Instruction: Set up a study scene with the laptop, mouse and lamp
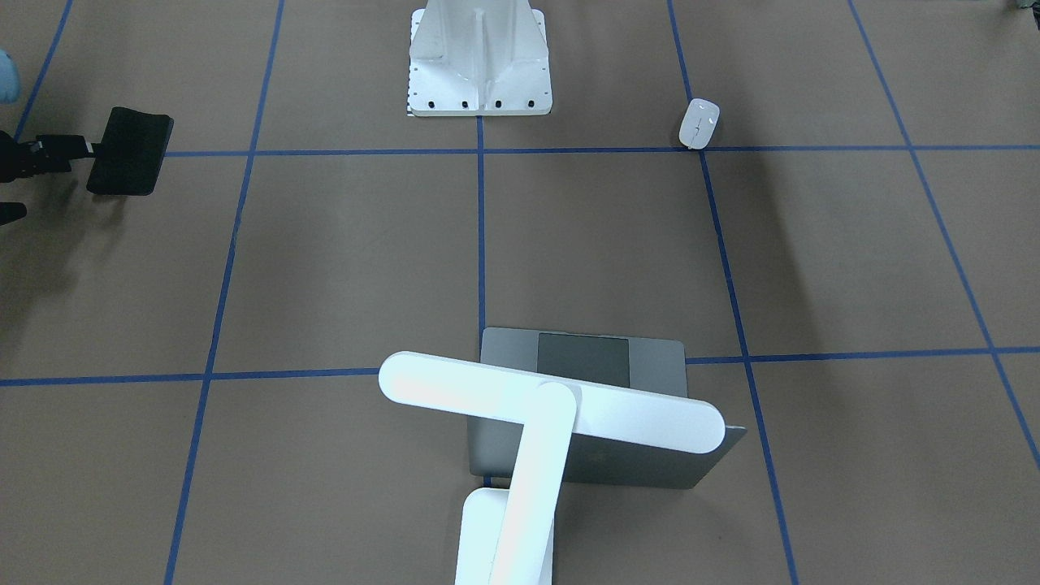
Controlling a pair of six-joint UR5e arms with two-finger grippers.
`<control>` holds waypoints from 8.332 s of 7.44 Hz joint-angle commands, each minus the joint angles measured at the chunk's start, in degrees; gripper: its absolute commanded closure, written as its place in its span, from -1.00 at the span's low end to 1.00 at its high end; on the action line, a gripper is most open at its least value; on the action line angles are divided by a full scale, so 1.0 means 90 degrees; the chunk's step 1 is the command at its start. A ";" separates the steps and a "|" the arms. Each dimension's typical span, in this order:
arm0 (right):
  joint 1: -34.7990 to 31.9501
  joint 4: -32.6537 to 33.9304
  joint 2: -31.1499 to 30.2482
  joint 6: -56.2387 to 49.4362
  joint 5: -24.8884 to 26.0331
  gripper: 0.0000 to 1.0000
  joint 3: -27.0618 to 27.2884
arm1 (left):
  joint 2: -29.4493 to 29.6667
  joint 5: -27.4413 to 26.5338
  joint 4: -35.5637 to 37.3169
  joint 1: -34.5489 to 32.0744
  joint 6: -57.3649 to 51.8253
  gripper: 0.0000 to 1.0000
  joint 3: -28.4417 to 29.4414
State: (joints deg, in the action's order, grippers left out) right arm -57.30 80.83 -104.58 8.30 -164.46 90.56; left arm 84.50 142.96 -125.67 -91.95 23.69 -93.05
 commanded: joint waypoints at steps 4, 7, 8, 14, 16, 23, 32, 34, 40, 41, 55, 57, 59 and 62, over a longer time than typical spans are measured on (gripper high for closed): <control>0.0399 -0.0152 0.0234 0.1409 0.0216 -0.97 0.0171 | -0.0004 0.0004 -0.0001 -0.0017 -0.0005 -1.00 -0.0003; 0.0468 -0.0153 0.0350 0.1664 0.0255 -0.97 0.0202 | -0.0004 0.0160 0.0096 -0.0105 -0.0209 -1.00 -0.0003; 0.0488 -0.0153 0.0380 0.1665 0.0265 -0.96 0.0182 | 0.0005 0.0160 0.0106 -0.0115 -0.0210 -1.00 -0.0003; 0.0478 -0.0153 0.0410 0.1655 0.0285 -0.07 0.0172 | 0.0006 0.0170 0.0106 -0.0135 -0.0210 -1.00 -0.0003; 0.0468 -0.0153 0.0390 0.1656 0.0372 1.00 0.0162 | 0.0006 0.0170 0.0106 -0.0135 -0.0210 -1.00 -0.0003; -0.0591 -0.0055 0.0360 0.1820 0.0480 1.00 0.1293 | -0.0004 0.0297 0.0116 -0.0125 -0.0220 -1.00 0.0006; 0.0180 0.3336 0.5217 0.4595 0.4458 1.00 0.2770 | 0.0045 0.0297 0.1435 -0.0467 -0.1938 -1.00 0.0085; 0.0952 0.3509 0.5690 0.5197 0.5445 1.00 0.2663 | 0.0035 0.0307 0.1425 -0.0467 -0.1977 -1.00 0.0065; 0.1230 0.3499 0.6553 0.5077 0.6278 1.00 0.1813 | 0.0045 0.0375 0.1435 -0.0496 -0.1978 -1.00 0.0055; 0.1191 0.3442 0.6223 0.4861 0.6639 -0.91 0.1890 | 0.0045 0.0365 0.1444 -0.0496 -0.1977 -1.00 0.0055; 0.0860 0.3471 0.3881 0.3047 0.5550 -1.00 0.2524 | -0.0659 -0.0182 0.1718 0.1942 0.1135 -1.00 -0.2023; 0.0539 0.3421 0.3245 0.2111 0.5258 -1.00 0.2516 | -0.0649 -0.0725 0.1689 0.3139 0.2195 -1.00 -0.2607; 0.0158 0.3421 0.2891 0.1211 0.5119 -1.00 0.2342 | -0.0619 -0.1205 0.1640 0.4352 0.3205 -1.00 -0.3117; -0.0409 0.3421 0.2851 -0.0128 0.4855 -1.00 0.1591 | -0.0619 -0.1957 0.1221 0.5672 0.3715 -1.00 -0.3187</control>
State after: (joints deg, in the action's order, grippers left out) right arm -58.92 111.62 -78.71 11.78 -120.28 107.66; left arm 78.92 128.11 -113.19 -45.86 55.51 -121.58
